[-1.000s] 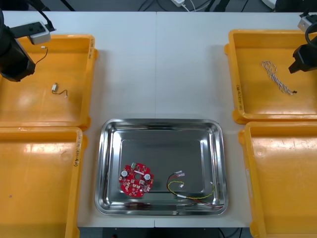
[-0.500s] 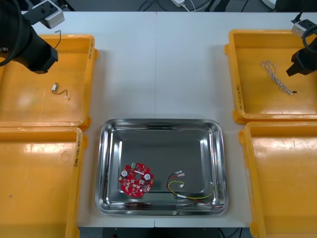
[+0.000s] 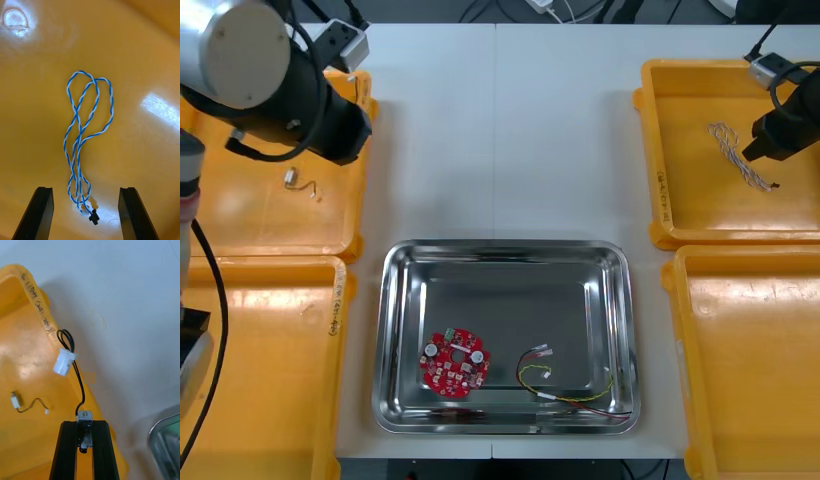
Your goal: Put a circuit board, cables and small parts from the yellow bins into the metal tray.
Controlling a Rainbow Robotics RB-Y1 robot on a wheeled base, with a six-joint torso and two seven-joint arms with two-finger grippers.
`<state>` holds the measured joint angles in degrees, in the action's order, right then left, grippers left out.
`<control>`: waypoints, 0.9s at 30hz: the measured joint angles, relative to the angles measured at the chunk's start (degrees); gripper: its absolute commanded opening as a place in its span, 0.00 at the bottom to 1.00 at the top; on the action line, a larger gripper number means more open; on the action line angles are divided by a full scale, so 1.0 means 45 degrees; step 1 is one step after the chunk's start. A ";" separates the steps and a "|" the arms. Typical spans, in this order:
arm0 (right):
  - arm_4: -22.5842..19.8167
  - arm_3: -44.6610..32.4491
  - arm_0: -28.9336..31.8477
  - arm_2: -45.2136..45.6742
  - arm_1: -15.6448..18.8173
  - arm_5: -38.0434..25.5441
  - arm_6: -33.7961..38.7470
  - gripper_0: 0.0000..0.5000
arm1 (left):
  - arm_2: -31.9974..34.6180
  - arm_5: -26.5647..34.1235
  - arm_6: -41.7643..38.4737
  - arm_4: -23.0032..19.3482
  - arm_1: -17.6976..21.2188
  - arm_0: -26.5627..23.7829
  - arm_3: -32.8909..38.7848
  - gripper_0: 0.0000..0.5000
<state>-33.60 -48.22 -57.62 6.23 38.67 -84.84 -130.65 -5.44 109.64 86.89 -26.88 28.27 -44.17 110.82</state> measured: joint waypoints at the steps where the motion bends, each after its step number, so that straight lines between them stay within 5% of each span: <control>1: 0.0016 0.0024 -0.0014 0.0001 -0.0031 0.0000 0.0012 1.00 | -0.0189 0.0000 -0.0631 0.0082 -0.0111 0.0000 0.0017 0.00; 5: 0.0139 0.0025 -0.0037 0.0002 -0.0163 0.0001 0.0009 1.00 | -0.0808 0.0003 -0.1908 0.0437 -0.0578 0.0011 0.0112 0.00; 17: 0.0511 0.0348 -0.0079 0.0064 -0.0519 0.0611 -0.0219 1.00 | -0.2709 0.0004 -0.2117 0.1383 -0.1317 0.1445 0.1669 0.00; 27: 0.0598 0.1105 -0.0139 0.0065 -0.0519 0.1153 -0.0709 1.00 | -0.4065 0.0005 -0.5639 0.2518 -0.1700 0.2969 0.1869 0.00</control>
<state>-30.91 -43.25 -58.24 6.52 36.34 -79.65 -133.84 -23.73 109.67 61.51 -15.55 20.62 -30.81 119.23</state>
